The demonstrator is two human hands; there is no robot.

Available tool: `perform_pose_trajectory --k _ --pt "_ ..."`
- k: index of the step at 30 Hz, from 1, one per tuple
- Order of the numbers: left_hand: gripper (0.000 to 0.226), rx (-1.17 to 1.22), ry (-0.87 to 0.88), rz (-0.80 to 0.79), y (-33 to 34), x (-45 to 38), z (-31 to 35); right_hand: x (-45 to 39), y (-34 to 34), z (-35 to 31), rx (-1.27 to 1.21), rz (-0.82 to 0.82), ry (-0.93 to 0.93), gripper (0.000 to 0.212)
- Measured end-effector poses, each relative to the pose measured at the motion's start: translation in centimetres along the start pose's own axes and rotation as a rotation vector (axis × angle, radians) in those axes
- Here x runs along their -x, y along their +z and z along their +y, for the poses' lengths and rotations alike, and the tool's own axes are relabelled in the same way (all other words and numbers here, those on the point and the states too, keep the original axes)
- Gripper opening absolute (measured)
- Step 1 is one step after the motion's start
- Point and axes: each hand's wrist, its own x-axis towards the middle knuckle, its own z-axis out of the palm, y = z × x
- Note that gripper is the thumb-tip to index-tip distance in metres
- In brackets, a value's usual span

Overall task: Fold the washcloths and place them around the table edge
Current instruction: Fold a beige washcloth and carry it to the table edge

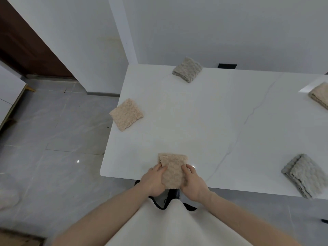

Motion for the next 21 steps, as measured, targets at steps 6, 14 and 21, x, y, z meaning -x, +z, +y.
perform_pose_trajectory --k 6,14,21 --pt "0.082 -0.172 0.015 -0.085 -1.7 0.1 -0.6 -0.2 0.5 -0.2 0.08 -0.107 0.043 0.082" --pt "0.078 -0.061 0.088 0.032 -2.4 0.7 -1.0 0.2 0.2 -3.4 0.085 0.195 0.095 0.058" --pt "0.077 0.013 0.132 0.027 -2.9 1.3 -4.5 0.1 2.1 -4.5 0.101 0.047 0.199 0.065"
